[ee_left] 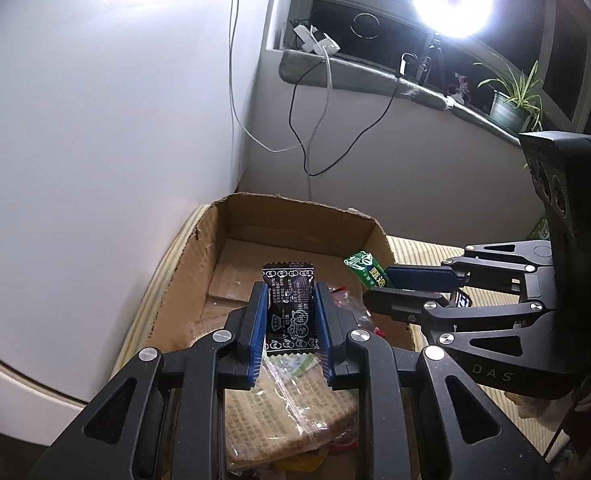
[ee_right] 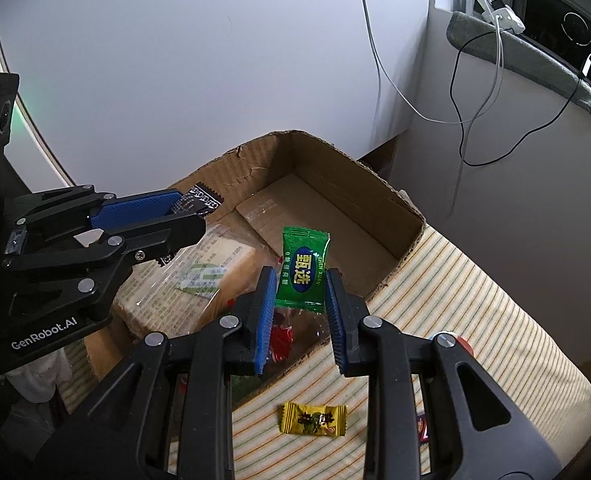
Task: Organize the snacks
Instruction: 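Carry the black snack bag and green candy into the box and release both, then move both grippers back toward the Snickers bar and clear bag, then grasp the Snickers bar with the right gripper while the left grasps the small clear bag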
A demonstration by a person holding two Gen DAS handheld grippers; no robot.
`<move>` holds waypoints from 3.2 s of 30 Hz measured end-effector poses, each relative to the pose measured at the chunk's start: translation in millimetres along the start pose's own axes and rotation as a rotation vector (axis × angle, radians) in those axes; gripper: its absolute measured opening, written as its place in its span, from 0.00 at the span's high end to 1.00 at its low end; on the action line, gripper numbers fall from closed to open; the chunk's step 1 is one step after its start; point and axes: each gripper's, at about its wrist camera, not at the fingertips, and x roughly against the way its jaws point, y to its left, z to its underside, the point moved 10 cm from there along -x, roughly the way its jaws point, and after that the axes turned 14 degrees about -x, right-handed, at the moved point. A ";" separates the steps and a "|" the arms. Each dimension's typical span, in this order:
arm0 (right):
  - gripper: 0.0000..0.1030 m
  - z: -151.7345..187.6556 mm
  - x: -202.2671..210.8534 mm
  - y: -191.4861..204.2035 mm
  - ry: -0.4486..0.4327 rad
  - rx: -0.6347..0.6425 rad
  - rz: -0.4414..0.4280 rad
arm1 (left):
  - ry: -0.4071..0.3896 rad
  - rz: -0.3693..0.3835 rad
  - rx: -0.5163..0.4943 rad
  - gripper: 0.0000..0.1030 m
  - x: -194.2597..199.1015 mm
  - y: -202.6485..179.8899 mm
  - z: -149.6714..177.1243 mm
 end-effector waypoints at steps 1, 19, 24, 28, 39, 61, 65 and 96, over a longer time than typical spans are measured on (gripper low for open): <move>0.75 -0.3 -0.7 0.7 0.000 0.001 -0.001 | 0.000 -0.002 0.000 0.79 -0.1 0.2 0.1; 0.48 -5.7 16.4 -13.5 -0.045 -0.019 0.033 | -0.019 -0.016 0.018 0.76 10.8 0.0 -3.0; 0.48 -2.6 29.1 -29.0 -0.056 -0.042 0.045 | -0.027 0.001 0.010 0.76 14.3 -11.1 -6.2; 0.48 1.8 40.7 -45.4 -0.066 -0.070 0.060 | -0.032 0.024 0.000 0.76 16.0 -26.0 -7.0; 0.47 36.8 52.8 -115.7 -0.005 -0.169 0.143 | -0.040 0.113 -0.051 0.76 17.5 -86.7 -11.6; 0.33 78.6 10.7 -170.3 0.180 -0.587 0.145 | 0.035 0.249 -0.143 0.76 -13.9 -179.7 19.1; 0.33 75.5 1.5 -165.6 0.190 -0.536 0.178 | 0.055 0.248 -0.148 0.76 -24.3 -182.0 22.7; 0.63 113.2 41.7 -178.9 0.205 -0.359 0.166 | 0.151 0.171 -0.189 0.87 -88.5 -190.4 29.9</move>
